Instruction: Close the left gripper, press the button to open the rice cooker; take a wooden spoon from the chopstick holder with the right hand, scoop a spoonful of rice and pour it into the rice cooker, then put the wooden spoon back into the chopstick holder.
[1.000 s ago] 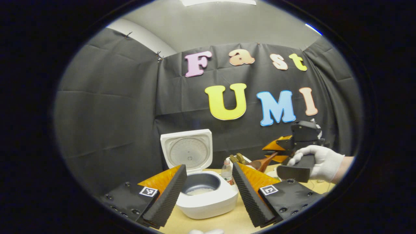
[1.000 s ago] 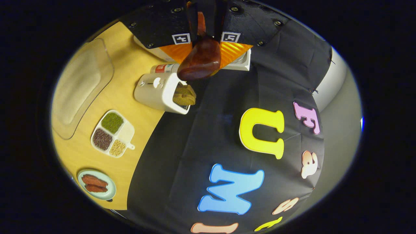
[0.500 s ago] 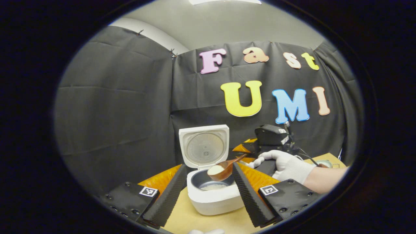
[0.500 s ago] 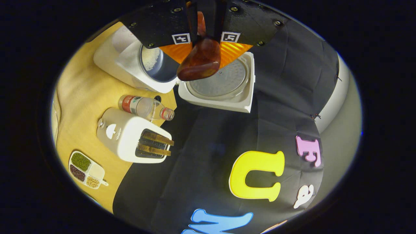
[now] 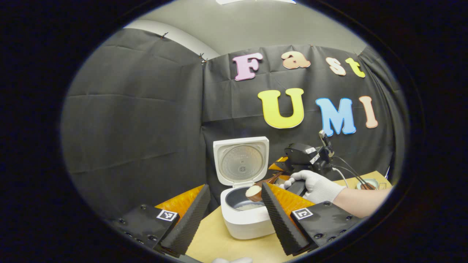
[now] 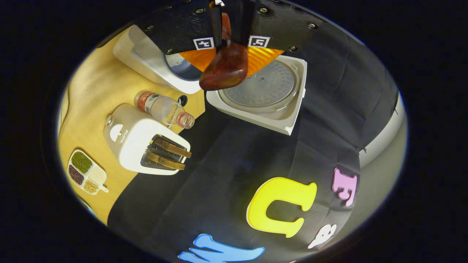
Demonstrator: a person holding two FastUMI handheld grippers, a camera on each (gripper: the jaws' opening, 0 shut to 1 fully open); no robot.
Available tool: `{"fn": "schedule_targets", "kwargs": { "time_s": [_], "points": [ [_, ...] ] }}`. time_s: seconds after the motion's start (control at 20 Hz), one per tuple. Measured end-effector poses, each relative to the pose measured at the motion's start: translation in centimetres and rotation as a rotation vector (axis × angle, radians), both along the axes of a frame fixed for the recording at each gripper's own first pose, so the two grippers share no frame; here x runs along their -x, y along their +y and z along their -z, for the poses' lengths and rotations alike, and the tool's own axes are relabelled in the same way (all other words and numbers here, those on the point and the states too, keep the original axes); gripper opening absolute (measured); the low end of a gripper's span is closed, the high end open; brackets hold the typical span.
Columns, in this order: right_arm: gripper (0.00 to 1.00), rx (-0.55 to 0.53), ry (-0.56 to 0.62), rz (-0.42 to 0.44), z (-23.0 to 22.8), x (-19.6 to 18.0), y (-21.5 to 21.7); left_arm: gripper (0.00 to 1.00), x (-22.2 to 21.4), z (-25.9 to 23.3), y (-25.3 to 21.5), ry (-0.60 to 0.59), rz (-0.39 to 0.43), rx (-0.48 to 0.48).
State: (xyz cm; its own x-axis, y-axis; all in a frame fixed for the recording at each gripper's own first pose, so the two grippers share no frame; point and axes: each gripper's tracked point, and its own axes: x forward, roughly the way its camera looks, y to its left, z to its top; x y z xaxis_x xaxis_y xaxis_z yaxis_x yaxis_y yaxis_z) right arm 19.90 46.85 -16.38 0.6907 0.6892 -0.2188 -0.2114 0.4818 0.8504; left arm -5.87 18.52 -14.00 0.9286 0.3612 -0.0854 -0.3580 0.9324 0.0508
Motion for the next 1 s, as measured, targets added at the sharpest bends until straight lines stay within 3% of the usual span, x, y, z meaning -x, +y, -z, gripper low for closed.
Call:
{"fn": "schedule_targets", "kwargs": {
  "time_s": [0.45,1.0],
  "points": [
    [0.19,0.390,-0.390,-0.026,-0.4,0.5,1.8,0.99,1.5,1.9,0.8,0.032,-0.024,0.012],
    [0.19,0.750,-0.927,-0.118,-2.7,3.3,5.1,0.98,2.5,1.6,0.3,0.036,-0.024,0.003]
  ]
}}
